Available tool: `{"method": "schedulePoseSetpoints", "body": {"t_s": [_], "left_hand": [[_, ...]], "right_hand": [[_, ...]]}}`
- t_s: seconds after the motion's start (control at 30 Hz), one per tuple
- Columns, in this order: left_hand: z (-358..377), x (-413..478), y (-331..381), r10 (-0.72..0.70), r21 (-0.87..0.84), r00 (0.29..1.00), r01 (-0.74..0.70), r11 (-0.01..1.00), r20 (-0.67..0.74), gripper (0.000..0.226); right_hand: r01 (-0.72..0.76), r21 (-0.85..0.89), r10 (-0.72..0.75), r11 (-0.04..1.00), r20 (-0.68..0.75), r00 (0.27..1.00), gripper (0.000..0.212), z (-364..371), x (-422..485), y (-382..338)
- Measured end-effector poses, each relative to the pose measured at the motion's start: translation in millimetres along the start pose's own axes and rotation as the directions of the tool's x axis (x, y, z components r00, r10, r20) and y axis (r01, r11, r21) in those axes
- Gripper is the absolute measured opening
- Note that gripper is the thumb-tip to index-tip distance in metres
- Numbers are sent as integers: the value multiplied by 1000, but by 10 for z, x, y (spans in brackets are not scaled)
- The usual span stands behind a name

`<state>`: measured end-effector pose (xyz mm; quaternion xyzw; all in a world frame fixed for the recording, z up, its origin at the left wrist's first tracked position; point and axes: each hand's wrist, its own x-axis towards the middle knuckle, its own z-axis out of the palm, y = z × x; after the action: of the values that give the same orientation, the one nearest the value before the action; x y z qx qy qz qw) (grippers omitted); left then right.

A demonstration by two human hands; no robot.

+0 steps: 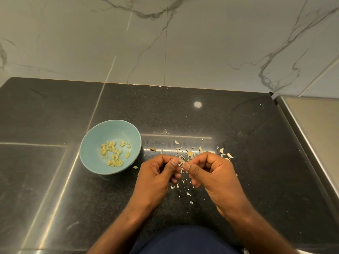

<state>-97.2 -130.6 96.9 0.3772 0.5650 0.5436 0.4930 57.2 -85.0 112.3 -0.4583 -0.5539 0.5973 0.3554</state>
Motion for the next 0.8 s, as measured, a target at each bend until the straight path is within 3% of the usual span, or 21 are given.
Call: {"method": "schedulePoseSetpoints", "body": {"t_s": [0.1,0.23,0.27,0.43,0.57,0.63,0.7,0.73,0.8], "left_hand": [[-14,19,-21,-20,-28,999,19,999,-44,25],[-4,14,-27,-26,-40,998,23,999,-58,25],[0,7,-22,-23,-39,998,21,999,-57,25],[-13,8,-18,-18,-24,998,17,1000,-67,29],[-4,10,-13,-13,1,999,13,1000,-46,31],[6,9,-3,3,28,999,-2,1000,-41,30],[3,9,11,34,65,999,-31,997,-35,27],[0,6,18,53,91,998,-50,995,-29,25],[-6,-5,28,88,161,996,-86,983,-10,19]], "right_hand": [[50,-90,-58,995,-95,994,30,-46,4,-52],[27,-327,-28,945,3,1000,9,-84,60,1],[37,-365,-35,930,11,999,20,-92,58,25],[110,-313,-135,943,-60,989,3,-69,5,-69],[155,-347,-206,925,-115,972,26,-54,-7,-119],[106,-386,-120,917,-12,993,4,-72,13,-120],[29,-420,19,907,110,994,37,-77,35,-117],[9,-416,47,909,126,991,39,-79,48,-112],[7,-351,43,936,135,990,23,-42,49,-140]]}}
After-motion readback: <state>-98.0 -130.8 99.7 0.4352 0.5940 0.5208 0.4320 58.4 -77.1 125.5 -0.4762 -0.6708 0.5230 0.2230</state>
